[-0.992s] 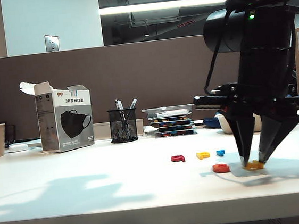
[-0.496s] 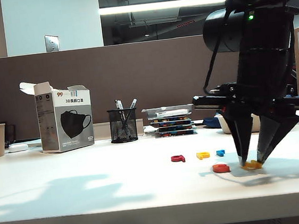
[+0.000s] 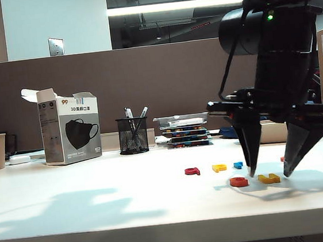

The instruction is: Select the appropriate letters from the row of letter magnets placed on the table to arrange into the word "cup".

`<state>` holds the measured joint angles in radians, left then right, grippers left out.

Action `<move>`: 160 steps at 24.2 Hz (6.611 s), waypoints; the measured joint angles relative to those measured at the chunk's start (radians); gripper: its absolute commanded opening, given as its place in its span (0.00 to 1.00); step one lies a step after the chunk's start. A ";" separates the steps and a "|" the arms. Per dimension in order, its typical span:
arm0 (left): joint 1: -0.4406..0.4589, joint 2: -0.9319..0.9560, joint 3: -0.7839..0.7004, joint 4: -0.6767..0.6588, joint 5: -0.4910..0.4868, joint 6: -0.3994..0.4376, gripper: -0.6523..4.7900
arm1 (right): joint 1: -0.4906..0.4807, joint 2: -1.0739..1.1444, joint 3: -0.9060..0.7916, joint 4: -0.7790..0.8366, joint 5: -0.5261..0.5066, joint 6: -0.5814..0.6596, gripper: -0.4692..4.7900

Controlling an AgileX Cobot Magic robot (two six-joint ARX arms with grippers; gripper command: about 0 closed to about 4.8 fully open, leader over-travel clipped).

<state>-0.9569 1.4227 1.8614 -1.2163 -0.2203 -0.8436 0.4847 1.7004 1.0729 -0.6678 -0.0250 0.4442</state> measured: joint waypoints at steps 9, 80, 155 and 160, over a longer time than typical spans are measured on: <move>0.000 0.000 0.000 0.000 0.000 0.000 0.11 | 0.000 0.003 0.146 -0.102 -0.001 -0.020 0.53; 0.000 0.000 0.000 0.000 0.000 0.000 0.11 | 0.031 0.383 0.547 -0.177 -0.001 -0.490 0.53; 0.000 0.000 0.000 0.000 0.000 0.000 0.11 | 0.021 0.384 0.547 -0.166 -0.032 -0.980 0.43; 0.000 0.000 0.000 0.000 0.000 0.000 0.11 | 0.021 0.384 0.547 -0.166 -0.040 -1.032 0.43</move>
<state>-0.9569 1.4227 1.8614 -1.2163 -0.2203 -0.8436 0.5053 2.0842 1.6199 -0.8341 -0.0650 -0.5880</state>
